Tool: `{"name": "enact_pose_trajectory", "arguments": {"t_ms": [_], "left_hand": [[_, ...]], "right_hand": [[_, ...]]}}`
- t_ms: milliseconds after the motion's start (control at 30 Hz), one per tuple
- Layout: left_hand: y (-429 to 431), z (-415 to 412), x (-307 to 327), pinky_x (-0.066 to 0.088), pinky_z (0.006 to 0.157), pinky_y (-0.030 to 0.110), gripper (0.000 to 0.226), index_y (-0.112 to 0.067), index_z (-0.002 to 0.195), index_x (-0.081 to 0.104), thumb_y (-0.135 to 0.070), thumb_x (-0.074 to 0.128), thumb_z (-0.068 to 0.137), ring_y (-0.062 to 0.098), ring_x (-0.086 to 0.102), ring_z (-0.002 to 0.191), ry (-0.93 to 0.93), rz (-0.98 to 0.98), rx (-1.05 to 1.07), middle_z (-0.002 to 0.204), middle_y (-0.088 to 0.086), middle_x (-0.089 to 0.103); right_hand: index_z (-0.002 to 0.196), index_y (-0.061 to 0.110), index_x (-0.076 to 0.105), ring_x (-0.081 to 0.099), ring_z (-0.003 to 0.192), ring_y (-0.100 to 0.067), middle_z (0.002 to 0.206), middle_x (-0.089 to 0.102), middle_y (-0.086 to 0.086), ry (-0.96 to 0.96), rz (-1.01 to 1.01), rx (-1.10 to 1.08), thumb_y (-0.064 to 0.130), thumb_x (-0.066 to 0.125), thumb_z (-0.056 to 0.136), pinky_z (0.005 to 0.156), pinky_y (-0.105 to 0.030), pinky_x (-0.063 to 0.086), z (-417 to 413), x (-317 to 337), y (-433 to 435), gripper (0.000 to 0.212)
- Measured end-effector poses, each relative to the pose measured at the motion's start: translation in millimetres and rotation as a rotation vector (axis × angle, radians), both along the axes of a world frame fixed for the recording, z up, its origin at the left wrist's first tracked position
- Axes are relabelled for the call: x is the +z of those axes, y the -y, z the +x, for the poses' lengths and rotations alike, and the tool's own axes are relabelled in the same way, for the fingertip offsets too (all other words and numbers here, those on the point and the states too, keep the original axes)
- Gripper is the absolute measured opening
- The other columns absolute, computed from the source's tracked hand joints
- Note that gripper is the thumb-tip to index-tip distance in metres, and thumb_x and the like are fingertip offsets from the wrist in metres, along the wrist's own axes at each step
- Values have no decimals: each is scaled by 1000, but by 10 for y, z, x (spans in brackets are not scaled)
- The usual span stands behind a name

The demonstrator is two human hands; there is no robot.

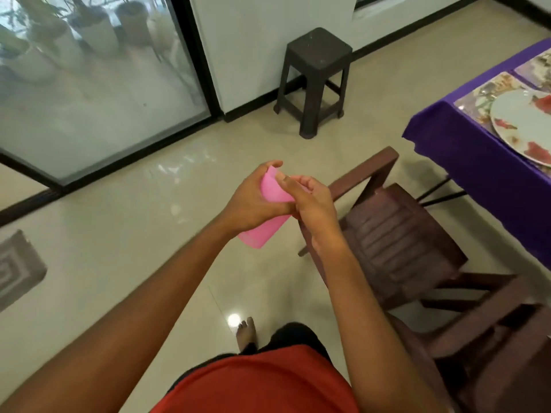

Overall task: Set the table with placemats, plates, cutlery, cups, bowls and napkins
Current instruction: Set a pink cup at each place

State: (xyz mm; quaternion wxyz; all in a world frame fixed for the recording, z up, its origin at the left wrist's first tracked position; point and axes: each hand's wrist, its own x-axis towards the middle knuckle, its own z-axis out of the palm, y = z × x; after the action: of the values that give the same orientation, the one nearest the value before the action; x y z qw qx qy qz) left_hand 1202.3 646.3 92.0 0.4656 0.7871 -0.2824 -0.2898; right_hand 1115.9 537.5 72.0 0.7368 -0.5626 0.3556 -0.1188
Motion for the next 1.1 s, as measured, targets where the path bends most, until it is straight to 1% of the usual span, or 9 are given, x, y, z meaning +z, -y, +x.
{"name": "enact_pose_trajectory", "arguments": {"t_ms": [100, 267, 433, 533, 700, 867, 967, 1033, 1100], "left_hand": [[242, 601, -78, 53, 73, 23, 87, -36, 144, 37, -35, 87, 72, 14, 60, 103, 13, 25, -63, 126, -9, 54], [902, 1473, -304, 54, 74, 23, 84, -34, 138, 42, -42, 89, 68, 12, 60, 103, 39, 51, -218, 118, -14, 56], [1736, 2361, -608, 48, 72, 17, 79, -39, 129, 41, -41, 89, 67, 3, 54, 103, 67, 147, -330, 116, -21, 49], [2205, 2855, -775, 49, 74, 18, 80, -35, 130, 43, -43, 90, 65, 5, 55, 105, 98, 227, -407, 119, -15, 50], [3122, 3386, -947, 44, 75, 16, 86, -28, 137, 43, -43, 89, 66, 11, 54, 103, 139, 273, -532, 118, -9, 52], [4208, 3574, -1116, 41, 76, 17, 89, -30, 141, 39, -40, 89, 68, 14, 52, 108, 98, 247, -663, 122, -7, 51], [4929, 3631, -1166, 39, 76, 16, 87, -32, 141, 39, -38, 89, 69, 9, 53, 103, 39, 233, -735, 120, -6, 55], [5390, 3673, -1179, 39, 76, 14, 86, -32, 140, 39, -40, 88, 70, 3, 53, 101, 7, 232, -791, 119, -4, 57], [5869, 3674, -1138, 43, 84, 23, 87, -32, 140, 41, -42, 89, 68, 8, 55, 104, 20, 219, -853, 122, -4, 57]], "right_hand": [[114, 15, 67, 71, 100, -23, 113, 71, -6, -25, -25, -39, 65, 81, 57, 69, -27, 55, 527, -45, 216, 77], [117, 15, 65, 67, 101, -21, 116, 67, -6, -15, 4, -195, 69, 77, 54, 63, -26, 54, 1224, -203, 856, 84], [116, 17, 65, 65, 102, -17, 116, 69, -2, -41, 137, -368, 67, 75, 55, 67, -26, 53, 1940, -460, 1722, 79], [115, 15, 64, 64, 102, -17, 113, 69, -1, -43, 192, -463, 61, 76, 64, 70, -27, 53, 2259, -560, 2222, 70], [119, 17, 63, 64, 99, -15, 115, 69, -1, -85, 185, -670, 67, 76, 57, 72, -28, 50, 2406, -709, 3000, 81], [125, 15, 59, 62, 92, -7, 111, 65, 4, -97, 173, -961, 65, 78, 49, 64, -22, 49, 2345, -754, 3749, 92], [127, 12, 57, 63, 95, -11, 116, 65, 0, -91, 144, -1114, 59, 83, 51, 66, -26, 52, 2325, -741, 4240, 93], [126, 11, 57, 64, 95, -13, 113, 65, 0, -126, 119, -1183, 53, 85, 55, 67, -28, 54, 2329, -693, 4580, 87], [123, 13, 58, 65, 95, -15, 110, 65, 2, -185, 60, -1221, 51, 86, 56, 72, -34, 58, 2310, -627, 4913, 82]]}}
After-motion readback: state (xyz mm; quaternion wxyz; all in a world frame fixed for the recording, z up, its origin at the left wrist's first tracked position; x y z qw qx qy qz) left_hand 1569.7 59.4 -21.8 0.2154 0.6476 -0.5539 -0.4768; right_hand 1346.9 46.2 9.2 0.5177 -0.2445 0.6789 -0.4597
